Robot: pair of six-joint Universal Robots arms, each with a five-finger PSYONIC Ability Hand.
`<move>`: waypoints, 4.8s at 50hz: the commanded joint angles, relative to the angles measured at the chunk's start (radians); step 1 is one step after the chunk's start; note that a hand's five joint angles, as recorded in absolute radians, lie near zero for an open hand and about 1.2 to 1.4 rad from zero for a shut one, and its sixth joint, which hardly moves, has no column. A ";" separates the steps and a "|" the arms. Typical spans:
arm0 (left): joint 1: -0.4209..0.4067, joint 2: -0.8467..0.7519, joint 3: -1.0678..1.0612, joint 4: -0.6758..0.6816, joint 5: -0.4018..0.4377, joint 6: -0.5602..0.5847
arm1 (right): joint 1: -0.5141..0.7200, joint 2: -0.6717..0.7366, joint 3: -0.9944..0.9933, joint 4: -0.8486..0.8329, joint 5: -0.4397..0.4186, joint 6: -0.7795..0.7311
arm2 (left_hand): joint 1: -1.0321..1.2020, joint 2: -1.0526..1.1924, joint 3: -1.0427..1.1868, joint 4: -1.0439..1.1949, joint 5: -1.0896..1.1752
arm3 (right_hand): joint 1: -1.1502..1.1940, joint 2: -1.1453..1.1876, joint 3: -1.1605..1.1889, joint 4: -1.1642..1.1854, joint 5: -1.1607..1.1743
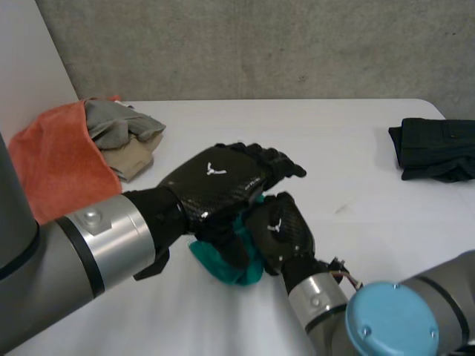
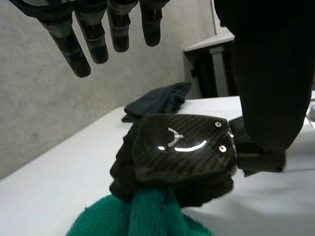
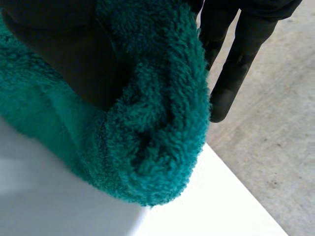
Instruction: Fold the laundry.
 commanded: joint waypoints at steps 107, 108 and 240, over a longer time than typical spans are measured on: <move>0.656 -0.497 0.162 0.646 -0.345 0.255 | -0.480 -0.091 -0.119 0.233 -0.314 -0.083 | -0.016 -0.034 -0.038 -0.032 -0.050 | -0.886 -0.987 -0.994 -1.019 -0.951; 0.664 -0.526 0.178 0.672 -0.345 0.265 | -0.480 -0.088 -0.113 0.230 -0.314 -0.081 | -0.016 -0.034 -0.038 -0.032 -0.050 | -0.886 -0.987 -0.994 -1.019 -0.951; 0.183 -0.232 0.176 0.351 -0.299 -0.103 | -0.470 -0.327 -0.138 0.713 -0.320 0.126 | -0.016 -0.034 -0.038 -0.032 -0.050 | -0.886 -0.987 -0.994 -1.019 -0.951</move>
